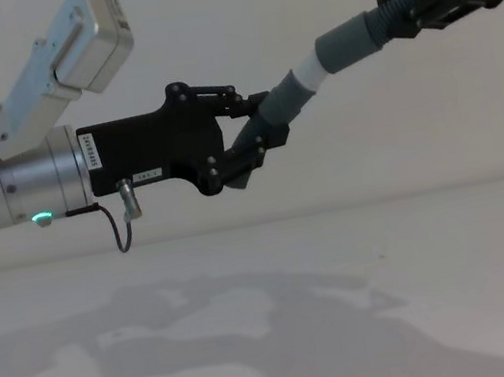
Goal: Use both hands to pick up one end of the pipe from the table, align the ends, and insert them.
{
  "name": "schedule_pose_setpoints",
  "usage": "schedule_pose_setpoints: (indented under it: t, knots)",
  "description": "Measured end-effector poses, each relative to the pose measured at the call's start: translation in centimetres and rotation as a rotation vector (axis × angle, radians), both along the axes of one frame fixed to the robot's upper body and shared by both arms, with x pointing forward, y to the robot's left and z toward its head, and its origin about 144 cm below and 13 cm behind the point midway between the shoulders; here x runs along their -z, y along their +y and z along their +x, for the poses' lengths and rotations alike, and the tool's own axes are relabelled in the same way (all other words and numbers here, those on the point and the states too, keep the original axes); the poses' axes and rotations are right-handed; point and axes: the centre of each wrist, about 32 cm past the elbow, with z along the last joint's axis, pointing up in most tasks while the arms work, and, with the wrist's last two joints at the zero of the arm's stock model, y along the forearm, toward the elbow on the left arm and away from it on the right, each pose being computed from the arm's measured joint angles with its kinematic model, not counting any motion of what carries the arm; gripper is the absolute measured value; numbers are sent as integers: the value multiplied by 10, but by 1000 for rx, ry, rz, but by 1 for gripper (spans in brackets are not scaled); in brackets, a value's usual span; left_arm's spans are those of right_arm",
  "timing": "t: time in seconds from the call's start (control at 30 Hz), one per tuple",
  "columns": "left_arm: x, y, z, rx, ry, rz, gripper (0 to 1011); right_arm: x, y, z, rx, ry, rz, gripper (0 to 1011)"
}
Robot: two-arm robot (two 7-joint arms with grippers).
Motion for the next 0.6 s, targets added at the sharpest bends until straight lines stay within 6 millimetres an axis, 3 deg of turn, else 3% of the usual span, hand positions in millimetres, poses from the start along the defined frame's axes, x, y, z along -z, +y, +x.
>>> schedule_pose_setpoints:
  t: [0.6]
  knots:
    - [0,0,0,0,0,0,327,0,0,0,1,8,-2,223]
